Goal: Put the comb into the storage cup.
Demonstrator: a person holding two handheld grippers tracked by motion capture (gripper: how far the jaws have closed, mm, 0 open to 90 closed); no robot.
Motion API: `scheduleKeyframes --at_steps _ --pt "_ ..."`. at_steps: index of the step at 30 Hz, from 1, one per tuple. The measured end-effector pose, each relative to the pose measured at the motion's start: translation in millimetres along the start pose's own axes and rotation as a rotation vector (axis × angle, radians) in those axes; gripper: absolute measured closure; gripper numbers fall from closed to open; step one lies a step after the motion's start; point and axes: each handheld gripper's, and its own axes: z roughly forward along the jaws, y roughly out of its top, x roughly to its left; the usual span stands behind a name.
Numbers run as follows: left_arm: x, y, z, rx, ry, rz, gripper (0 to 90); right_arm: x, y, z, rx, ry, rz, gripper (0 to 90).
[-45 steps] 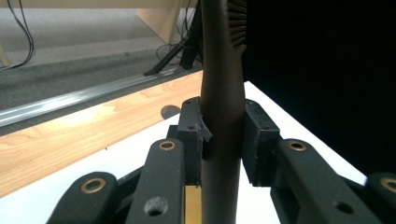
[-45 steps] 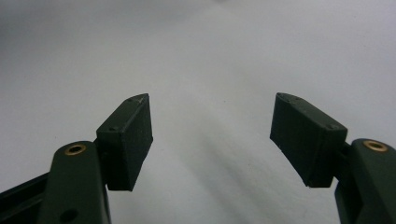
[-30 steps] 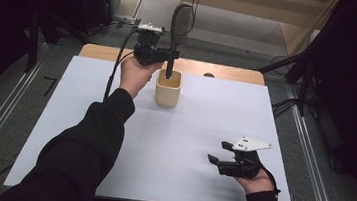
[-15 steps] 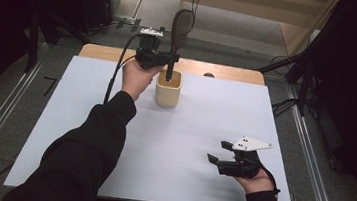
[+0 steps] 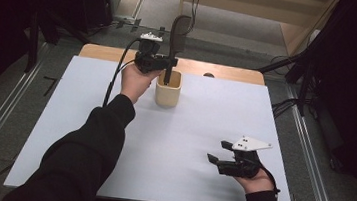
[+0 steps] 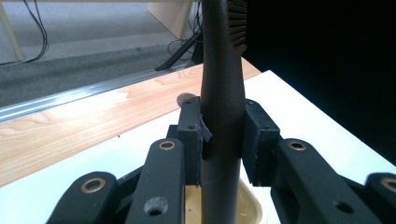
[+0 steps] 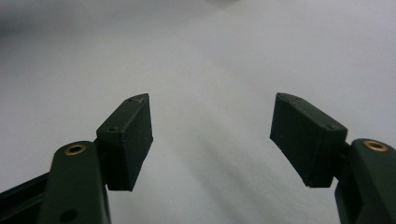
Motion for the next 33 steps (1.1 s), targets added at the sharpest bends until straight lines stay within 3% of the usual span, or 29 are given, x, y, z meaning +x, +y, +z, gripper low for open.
scheduleKeyframes --at_steps 33 --pt "3.9 -23.3 14.9 0.035 0.021 0.006 72.3 -0.5 0.4 0.1 0.006 -0.002 0.008 27.8"
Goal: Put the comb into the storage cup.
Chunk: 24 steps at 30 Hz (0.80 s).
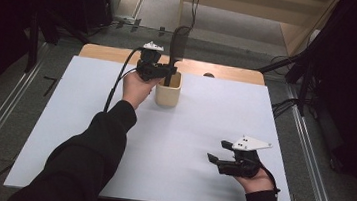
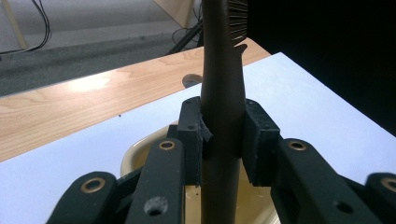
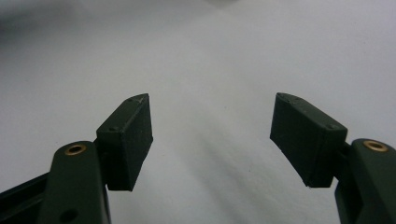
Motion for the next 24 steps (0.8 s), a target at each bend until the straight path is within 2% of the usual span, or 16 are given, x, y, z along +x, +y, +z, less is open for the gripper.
scheduleKeyframes --at_steps 13,24 --pt "2.9 -9.0 2.7 0.001 0.003 -0.012 72.2 0.2 0.2 0.6 0.002 0.004 -0.002 27.9" --pt "3.6 -14.8 5.4 0.01 0.019 0.007 72.2 0.3 0.3 1.2 0.005 0.002 -0.007 27.8"
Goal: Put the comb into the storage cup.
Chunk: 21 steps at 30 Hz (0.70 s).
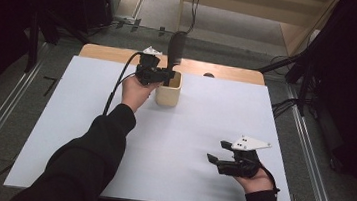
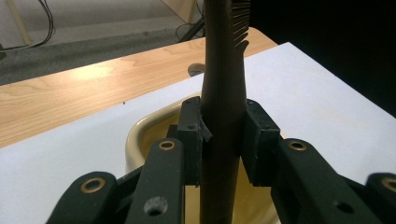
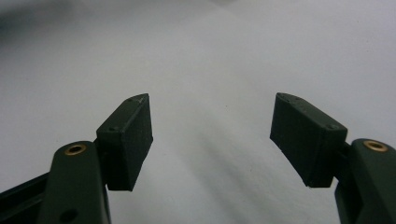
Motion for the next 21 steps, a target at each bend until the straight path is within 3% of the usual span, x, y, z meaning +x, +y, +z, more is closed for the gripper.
scheduleKeyframes --at_steps 21 --pt "-1.1 -4.3 4.6 0.039 0.009 0.008 71.6 -0.1 -0.1 0.1 0.001 0.002 -0.002 27.8"
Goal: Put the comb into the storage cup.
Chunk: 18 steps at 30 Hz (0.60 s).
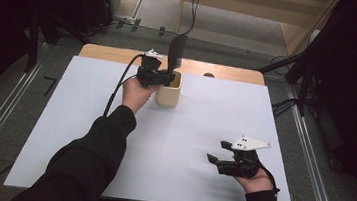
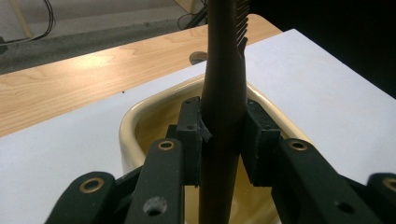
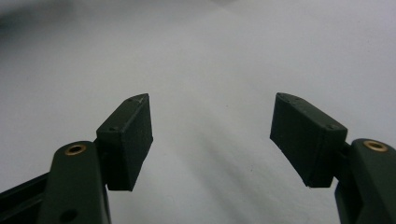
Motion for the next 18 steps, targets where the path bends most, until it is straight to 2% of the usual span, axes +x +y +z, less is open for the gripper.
scheduleKeyframes --at_steps 2,4,6,8,11,18 --pt "0.7 0.9 -2.0 -0.013 -0.026 -0.022 66.6 0.0 0.2 0.1 -0.001 0.001 0.001 27.8" --pt "1.5 3.2 -6.4 -0.021 -0.041 -0.035 55.0 0.1 0.1 0.1 0.0 0.0 -0.001 27.8" --pt "3.2 5.8 -12.9 -0.006 -0.055 -0.084 44.7 0.1 0.0 -0.4 -0.001 0.002 0.003 27.8" --pt "3.3 7.3 -20.2 -0.011 -0.053 -0.085 41.4 0.4 0.1 -0.7 -0.003 0.002 0.007 27.8" --pt "2.6 8.3 -27.3 -0.007 -0.083 -0.09 39.6 0.0 0.6 1.5 0.0 0.0 -0.001 27.8" --pt "2.0 7.2 -43.2 -0.008 -0.072 -0.084 38.4 0.6 3.6 5.3 0.005 0.007 -0.008 27.8"
